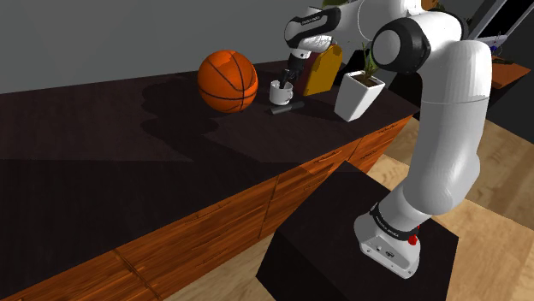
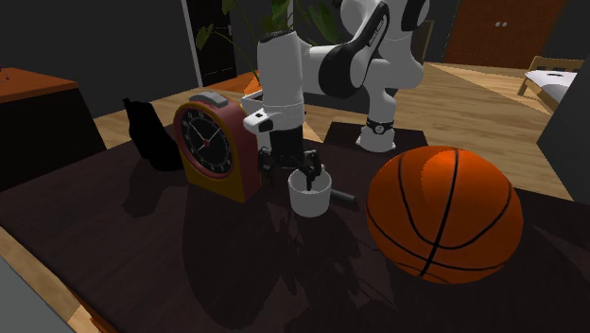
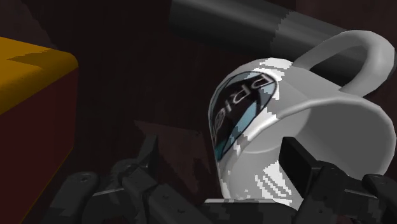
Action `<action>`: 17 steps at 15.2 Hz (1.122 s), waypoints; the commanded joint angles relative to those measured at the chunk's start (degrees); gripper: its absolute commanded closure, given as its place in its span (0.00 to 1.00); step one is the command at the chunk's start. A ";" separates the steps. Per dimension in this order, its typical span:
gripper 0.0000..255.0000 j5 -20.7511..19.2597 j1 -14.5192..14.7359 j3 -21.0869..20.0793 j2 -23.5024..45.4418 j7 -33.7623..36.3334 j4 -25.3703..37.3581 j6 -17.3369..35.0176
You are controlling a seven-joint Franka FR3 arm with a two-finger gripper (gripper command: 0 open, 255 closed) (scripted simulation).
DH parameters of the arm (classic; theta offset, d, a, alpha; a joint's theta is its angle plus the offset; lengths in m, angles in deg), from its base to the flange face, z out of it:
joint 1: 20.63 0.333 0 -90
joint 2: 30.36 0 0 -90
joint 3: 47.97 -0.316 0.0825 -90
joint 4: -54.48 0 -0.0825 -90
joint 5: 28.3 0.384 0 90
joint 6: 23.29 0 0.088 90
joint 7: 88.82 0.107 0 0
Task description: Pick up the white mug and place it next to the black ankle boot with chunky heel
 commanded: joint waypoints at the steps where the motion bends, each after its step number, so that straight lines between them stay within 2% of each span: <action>1: 0.00 0.00 0.00 0.00 0.00 0.00 -0.02 0.02; 2: 0.00 0.00 0.00 0.00 0.00 0.00 -0.01 0.01; 3: 1.00 0.00 0.00 0.00 0.00 0.00 -0.01 0.01; 12: 1.00 0.00 0.00 0.00 0.00 0.00 -0.02 0.02; 17: 1.00 -0.70 0.12 0.36 -1.54 0.71 1.52 -2.96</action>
